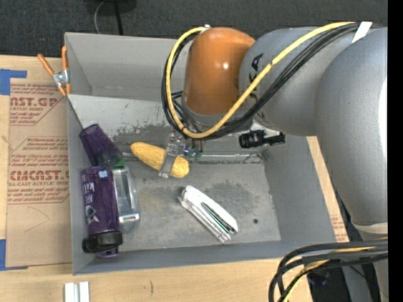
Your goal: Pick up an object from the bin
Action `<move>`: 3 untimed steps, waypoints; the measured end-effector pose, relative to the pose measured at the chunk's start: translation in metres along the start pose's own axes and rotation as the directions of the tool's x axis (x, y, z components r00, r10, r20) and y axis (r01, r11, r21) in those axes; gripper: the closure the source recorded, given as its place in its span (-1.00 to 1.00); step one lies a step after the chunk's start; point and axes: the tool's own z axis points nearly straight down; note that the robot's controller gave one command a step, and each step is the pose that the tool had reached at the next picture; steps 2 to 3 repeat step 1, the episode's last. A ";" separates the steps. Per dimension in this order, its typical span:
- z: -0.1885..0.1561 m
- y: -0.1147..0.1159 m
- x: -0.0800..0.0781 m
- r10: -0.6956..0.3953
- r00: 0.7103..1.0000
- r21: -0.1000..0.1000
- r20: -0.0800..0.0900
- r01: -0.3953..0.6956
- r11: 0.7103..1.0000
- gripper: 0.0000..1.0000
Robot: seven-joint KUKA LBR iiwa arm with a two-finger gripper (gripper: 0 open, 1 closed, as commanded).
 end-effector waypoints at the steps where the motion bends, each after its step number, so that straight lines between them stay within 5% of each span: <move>1: 0.033 -0.002 0.006 -0.030 0.999 -0.004 0.009 0.030 1.000 1.00; 3: 0.033 -0.002 0.006 -0.030 0.999 -0.004 0.009 0.030 1.000 1.00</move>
Offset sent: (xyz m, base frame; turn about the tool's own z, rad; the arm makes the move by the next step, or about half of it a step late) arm -0.0024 0.0162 0.0575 -0.1062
